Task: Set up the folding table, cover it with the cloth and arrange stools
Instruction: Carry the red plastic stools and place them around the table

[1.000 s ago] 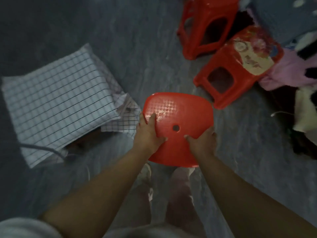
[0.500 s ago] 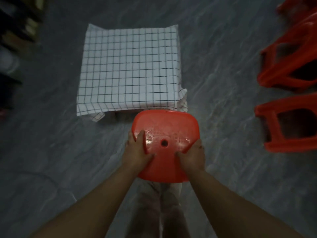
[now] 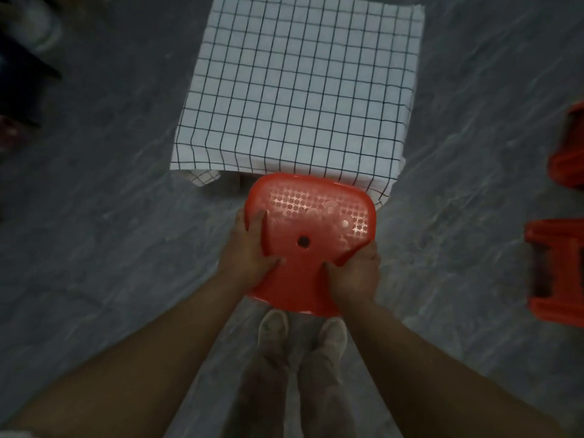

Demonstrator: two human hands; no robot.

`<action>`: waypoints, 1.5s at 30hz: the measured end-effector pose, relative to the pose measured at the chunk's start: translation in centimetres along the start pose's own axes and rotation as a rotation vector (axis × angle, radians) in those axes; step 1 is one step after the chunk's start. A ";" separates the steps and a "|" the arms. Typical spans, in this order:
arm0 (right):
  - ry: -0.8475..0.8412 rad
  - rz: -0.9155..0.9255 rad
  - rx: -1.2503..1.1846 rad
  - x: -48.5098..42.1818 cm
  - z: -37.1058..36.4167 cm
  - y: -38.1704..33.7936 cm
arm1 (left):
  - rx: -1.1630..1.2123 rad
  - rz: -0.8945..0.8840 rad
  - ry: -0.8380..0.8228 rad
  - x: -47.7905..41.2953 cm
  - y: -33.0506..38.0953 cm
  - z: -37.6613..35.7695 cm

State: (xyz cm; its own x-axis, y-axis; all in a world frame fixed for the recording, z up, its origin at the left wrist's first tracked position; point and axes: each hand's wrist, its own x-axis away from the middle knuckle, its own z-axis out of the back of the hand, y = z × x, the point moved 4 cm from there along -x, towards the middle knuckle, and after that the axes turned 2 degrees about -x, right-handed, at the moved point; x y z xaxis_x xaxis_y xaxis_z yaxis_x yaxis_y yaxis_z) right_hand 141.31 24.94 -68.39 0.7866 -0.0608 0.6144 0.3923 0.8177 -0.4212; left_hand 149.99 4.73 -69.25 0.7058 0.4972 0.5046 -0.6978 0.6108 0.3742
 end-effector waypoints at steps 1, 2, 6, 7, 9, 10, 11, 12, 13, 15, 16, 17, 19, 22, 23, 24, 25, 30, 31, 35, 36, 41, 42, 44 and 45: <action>-0.007 0.001 0.011 0.5 -0.7 0.0 | -0.009 -0.009 -0.005 0.0 -0.7 0.1; -0.016 0.010 0.021 1.0 -1.3 0.1 | -0.014 -0.015 -0.001 0.1 -1.3 0.2; -0.038 0.034 0.028 1.7 -2.6 -0.5 | -0.032 0.003 0.036 0.6 -2.9 0.8; -0.043 0.042 0.023 1.6 -2.9 -0.7 | -0.024 0.013 0.041 0.6 -3.3 0.8; -0.062 0.065 0.009 1.4 -3.5 -1.3 | 0.006 0.035 0.036 0.5 -4.2 0.8; -0.069 0.075 0.011 1.2 -3.8 -1.6 | 0.019 0.044 0.032 0.3 -4.6 0.7; -0.070 0.083 0.023 1.0 -4.1 -1.9 | 0.026 0.051 0.031 0.1 -4.9 0.6; -0.065 0.088 0.042 0.7 -4.4 -2.1 | 0.030 0.056 0.031 -0.1 -5.2 0.5; -0.060 0.089 0.059 0.5 -4.7 -2.3 | 0.032 0.060 0.032 -0.4 -5.5 0.4; -0.054 0.090 0.074 0.0 -5.4 -2.5 | 0.036 0.056 0.040 -1.0 -5.9 0.3; -0.053 0.091 0.076 -0.2 -5.8 -2.6 | 0.036 0.053 0.045 -1.2 -6.1 0.3; -0.052 0.090 0.075 -0.4 -6.1 -2.7 | 0.034 0.053 0.048 -1.5 -6.3 0.3; -0.052 0.082 0.069 -0.7 -6.7 -2.8 | 0.036 0.059 0.047 -2.2 -6.7 0.4; -0.063 0.081 0.060 -1.2 -7.7 -3.1 | 0.040 0.067 0.037 -3.3 -7.2 0.6; -0.063 0.080 0.059 -1.4 -7.9 -3.1 | 0.039 0.064 0.034 -3.6 -7.3 0.6; -0.059 0.079 0.062 -1.5 -8.0 -3.2 | 0.041 0.060 0.031 -3.8 -7.4 0.6; -0.055 0.078 0.069 -1.6 -8.2 -3.2 | 0.045 0.056 0.032 -3.9 -7.5 0.6; -0.068 0.058 0.099 -2.0 -8.4 -3.1 | 0.015 0.059 0.035 -4.1 -7.8 0.3; -0.082 0.058 0.123 -2.0 -8.4 -3.2 | 0.006 0.056 0.027 -4.1 -7.7 0.3; -0.083 0.148 0.335 -1.5 -7.5 -4.6 | -0.122 0.027 0.010 -3.9 -6.6 0.8; -0.074 0.209 0.371 -1.3 -7.3 -5.3 | -0.160 0.010 0.014 -3.7 -6.1 1.0; -0.105 0.511 0.539 1.0 -6.4 -8.9 | -0.268 -0.111 0.031 -1.9 -3.7 2.2; -0.112 0.542 0.557 1.7 -6.0 -9.5 | -0.276 -0.132 0.031 -1.2 -3.2 2.6; -0.123 0.577 0.580 3.4 -4.8 -10.3 | -0.272 -0.164 0.037 0.4 -2.2 3.7; -0.130 0.588 0.602 4.4 -3.9 -10.5 | -0.267 -0.176 0.036 1.5 -1.7 4.4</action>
State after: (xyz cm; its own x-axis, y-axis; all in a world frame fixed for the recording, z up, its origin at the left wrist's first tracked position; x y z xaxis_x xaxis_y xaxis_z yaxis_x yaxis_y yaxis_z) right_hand 142.52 13.85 -63.91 0.7075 0.5053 0.4940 -0.4124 0.8629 -0.2920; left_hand 151.67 1.74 -65.74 0.8198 0.3886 0.4206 -0.5117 0.8268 0.2335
